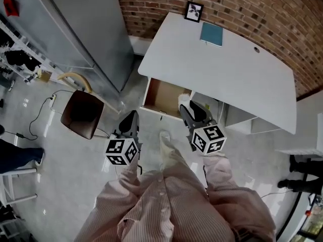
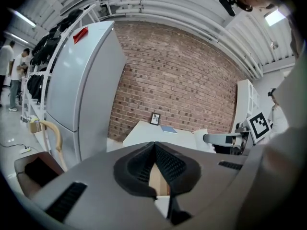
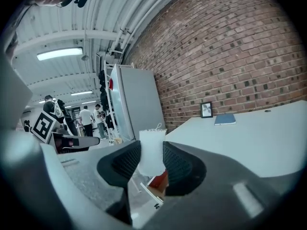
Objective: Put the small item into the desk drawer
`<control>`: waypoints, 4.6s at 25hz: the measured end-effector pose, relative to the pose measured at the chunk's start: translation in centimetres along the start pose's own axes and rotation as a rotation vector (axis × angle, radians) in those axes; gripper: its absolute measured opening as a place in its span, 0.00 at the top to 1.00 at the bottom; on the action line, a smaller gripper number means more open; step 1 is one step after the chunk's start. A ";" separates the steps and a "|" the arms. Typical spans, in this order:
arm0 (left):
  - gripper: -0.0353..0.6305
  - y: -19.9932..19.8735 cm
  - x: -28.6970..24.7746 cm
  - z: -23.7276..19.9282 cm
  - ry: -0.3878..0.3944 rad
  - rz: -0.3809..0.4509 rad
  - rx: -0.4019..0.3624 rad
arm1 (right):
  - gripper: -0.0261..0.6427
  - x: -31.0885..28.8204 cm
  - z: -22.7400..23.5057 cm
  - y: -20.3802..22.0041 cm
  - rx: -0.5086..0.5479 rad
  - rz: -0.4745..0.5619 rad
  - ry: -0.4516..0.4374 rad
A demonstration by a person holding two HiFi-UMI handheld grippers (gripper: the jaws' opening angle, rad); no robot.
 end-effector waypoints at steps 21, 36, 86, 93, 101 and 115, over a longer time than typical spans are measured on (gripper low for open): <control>0.95 6.7 -12.3 -5.0 -0.045 -0.312 0.197 | 0.74 -15.1 3.9 7.1 0.039 -0.406 -0.212; 0.95 11.7 -16.5 -8.0 -0.052 -0.406 0.265 | 0.74 -20.9 6.3 15.0 0.057 -0.598 -0.152; 0.95 16.4 -20.8 -10.5 -0.025 -0.423 0.359 | 0.75 -27.5 11.7 27.0 0.119 -0.922 -0.102; 0.95 13.8 -19.4 -9.0 -0.001 -0.419 0.350 | 0.90 -25.8 10.1 22.5 0.153 -0.846 -0.080; 0.95 11.0 -17.4 -7.2 0.067 -0.426 0.311 | 0.95 -23.0 7.2 17.2 0.136 -0.742 -0.124; 0.95 2.7 -14.8 -6.4 0.114 -0.229 0.180 | 0.95 -18.3 4.2 6.4 -0.002 -0.411 -0.180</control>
Point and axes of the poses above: the fingertips, and each gripper's own axes: x backward along the fingers, z to its right, y out of its underside, the point moved 6 cm from there along x, backward along the fingers, and after that the axes turned 1 degree about -x, right-handed, at the moved point
